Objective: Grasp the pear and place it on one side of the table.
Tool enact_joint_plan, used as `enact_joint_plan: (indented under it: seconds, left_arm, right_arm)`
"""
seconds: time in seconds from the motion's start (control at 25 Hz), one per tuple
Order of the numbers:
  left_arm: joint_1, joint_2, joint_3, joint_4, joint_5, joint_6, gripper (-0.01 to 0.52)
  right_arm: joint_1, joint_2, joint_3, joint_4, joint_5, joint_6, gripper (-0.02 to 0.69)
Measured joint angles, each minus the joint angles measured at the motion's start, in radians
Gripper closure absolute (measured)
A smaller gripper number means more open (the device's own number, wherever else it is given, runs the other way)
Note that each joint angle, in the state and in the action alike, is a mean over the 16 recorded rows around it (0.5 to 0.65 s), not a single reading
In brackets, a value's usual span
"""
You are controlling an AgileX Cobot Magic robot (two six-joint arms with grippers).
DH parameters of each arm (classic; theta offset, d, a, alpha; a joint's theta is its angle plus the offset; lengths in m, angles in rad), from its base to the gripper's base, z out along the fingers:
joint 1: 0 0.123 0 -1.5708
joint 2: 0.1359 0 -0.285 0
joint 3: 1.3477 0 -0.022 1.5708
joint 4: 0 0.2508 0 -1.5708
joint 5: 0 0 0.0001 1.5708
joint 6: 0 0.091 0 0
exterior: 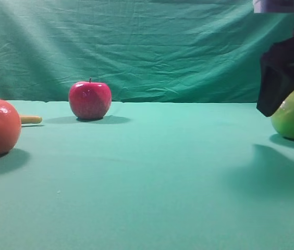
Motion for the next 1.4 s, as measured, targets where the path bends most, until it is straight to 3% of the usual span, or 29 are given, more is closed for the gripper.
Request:
enact_joint_plan:
  seconds: [0.24,0.44,0.6,1.08,1.2,1.4]
  left_arm:
    - [0.0,0.0,0.0,0.0,0.0,0.0,0.514]
    - [0.0,0.0,0.0,0.0,0.0,0.0,0.514]
    - [0.0,0.0,0.0,0.0,0.0,0.0,0.514]
    - [0.0,0.0,0.0,0.0,0.0,0.0,0.514]
    - [0.0,0.0,0.0,0.0,0.0,0.0,0.514]
    - [0.0,0.0,0.0,0.0,0.0,0.0,0.514]
  right_arm:
    - [0.0,-0.095,0.0,0.01,0.042,0.001,0.021]
    - [0.0,-0.232,0.0,0.017,0.089,0.002,0.045]
    - [0.0,-0.368,0.0,0.019,0.159,0.012,0.157]
    - [0.0,-0.874,0.027,0.023,0.446,0.093,0.612]
    - [0.0,-1.009,0.046,0.026,0.49,0.111,0.656]
    - [0.0,-1.213,0.078,0.035,0.544,0.125,0.665]
